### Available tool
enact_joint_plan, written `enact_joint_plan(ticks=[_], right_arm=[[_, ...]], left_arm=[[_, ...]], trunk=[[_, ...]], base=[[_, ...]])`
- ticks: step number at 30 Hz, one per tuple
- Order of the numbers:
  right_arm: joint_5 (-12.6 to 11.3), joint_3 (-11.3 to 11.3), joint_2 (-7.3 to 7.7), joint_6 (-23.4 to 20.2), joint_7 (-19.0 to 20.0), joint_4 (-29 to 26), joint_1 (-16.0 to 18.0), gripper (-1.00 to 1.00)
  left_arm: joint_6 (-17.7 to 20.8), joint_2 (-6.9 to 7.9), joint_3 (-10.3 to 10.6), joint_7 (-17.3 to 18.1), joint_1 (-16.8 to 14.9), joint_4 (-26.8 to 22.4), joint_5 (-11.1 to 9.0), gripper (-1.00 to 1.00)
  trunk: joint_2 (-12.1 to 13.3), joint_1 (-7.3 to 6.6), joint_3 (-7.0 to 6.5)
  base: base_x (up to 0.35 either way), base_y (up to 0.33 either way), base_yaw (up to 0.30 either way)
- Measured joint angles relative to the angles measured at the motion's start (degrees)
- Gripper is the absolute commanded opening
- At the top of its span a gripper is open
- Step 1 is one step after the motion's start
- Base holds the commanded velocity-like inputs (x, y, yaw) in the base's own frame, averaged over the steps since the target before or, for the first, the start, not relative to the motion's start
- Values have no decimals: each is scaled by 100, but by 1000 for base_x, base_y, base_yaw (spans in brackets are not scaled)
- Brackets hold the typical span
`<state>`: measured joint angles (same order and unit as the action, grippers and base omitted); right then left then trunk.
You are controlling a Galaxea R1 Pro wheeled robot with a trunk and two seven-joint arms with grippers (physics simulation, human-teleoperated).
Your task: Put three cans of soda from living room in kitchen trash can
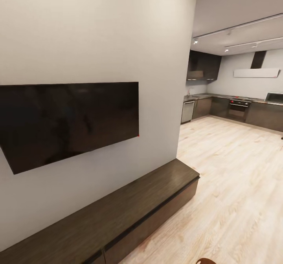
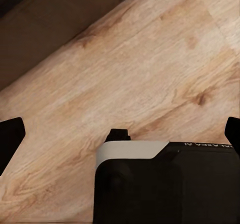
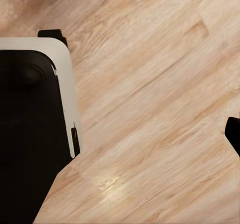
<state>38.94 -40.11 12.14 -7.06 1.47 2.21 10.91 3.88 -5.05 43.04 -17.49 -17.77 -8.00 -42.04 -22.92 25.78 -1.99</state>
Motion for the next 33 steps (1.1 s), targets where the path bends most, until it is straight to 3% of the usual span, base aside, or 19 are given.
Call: enact_joint_plan(ticks=[5,10,33], right_arm=[[-15,0,-339,3,0,0,-1,100],[-20,1,-539,3,1,-1,-1,100],[-19,-6,-608,3,2,-18,-1,100]], left_arm=[[3,72,-7,0,275,1,-9,100],[6,161,-2,-1,486,0,-2,100],[7,231,-2,0,634,9,-5,100]], trunk=[[0,0,1],[0,0,0],[0,0,0]], base=[[0,0,0],[0,0,0],[0,0,0]])
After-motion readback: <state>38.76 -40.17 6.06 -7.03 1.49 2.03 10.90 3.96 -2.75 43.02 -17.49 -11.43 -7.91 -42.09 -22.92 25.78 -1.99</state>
